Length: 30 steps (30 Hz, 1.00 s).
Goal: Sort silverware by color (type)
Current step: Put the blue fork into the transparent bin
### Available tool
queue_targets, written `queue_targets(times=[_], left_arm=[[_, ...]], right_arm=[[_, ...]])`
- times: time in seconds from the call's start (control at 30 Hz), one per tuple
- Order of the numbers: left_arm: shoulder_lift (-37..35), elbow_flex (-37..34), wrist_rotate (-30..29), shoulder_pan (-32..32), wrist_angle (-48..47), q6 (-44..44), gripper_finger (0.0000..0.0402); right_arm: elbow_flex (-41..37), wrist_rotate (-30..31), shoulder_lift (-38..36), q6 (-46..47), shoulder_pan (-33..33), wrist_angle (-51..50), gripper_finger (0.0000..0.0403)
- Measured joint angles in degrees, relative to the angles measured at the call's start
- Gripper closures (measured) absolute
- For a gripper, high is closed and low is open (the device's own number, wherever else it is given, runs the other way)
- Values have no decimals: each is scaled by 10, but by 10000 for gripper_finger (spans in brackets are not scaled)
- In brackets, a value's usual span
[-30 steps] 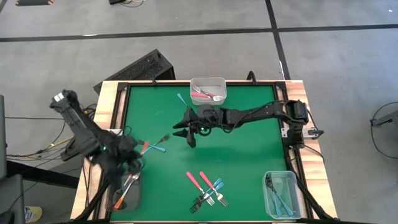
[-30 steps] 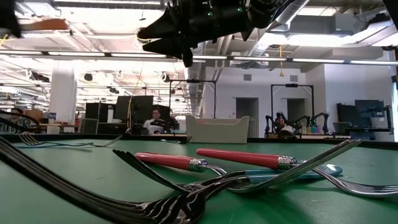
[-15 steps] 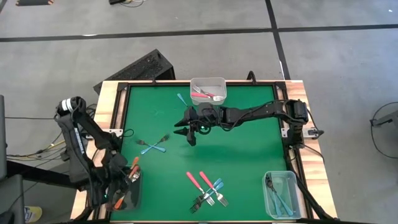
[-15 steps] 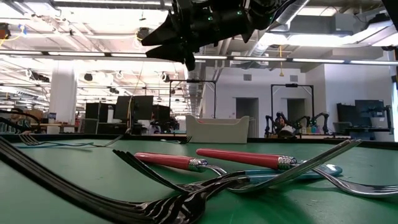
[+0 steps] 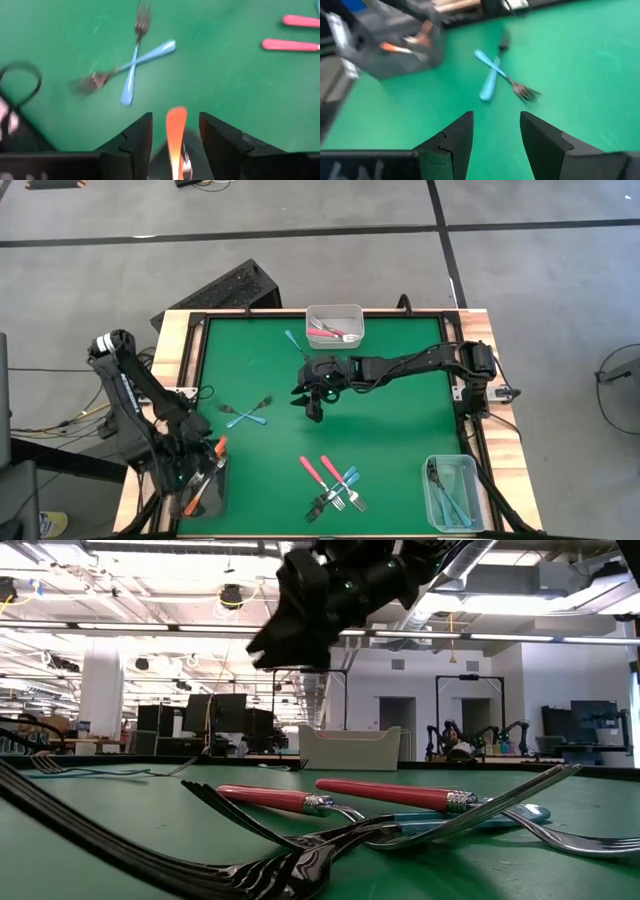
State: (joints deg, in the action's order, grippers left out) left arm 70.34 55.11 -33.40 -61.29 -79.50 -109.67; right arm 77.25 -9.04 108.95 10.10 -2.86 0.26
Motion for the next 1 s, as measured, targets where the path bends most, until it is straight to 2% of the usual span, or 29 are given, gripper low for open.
queue_targets(times=[0.1,0.4,0.53,0.63,0.77,1.0], left_arm=[[-17,0,17,77,32,129,254],[-20,-3,110,349,120,565,271],[-18,-51,172,432,204,733,272],[-17,-98,207,480,241,797,272],[-17,-147,207,525,239,840,272],[-17,-190,255,555,305,900,272]], right_arm=[[0,33,0,-10,2,-35,214],[0,49,0,-31,2,-107,214],[0,77,0,-33,2,-158,216],[0,92,0,-32,4,-192,223],[0,98,0,-32,9,-213,236],[0,97,0,-40,13,-213,251]])
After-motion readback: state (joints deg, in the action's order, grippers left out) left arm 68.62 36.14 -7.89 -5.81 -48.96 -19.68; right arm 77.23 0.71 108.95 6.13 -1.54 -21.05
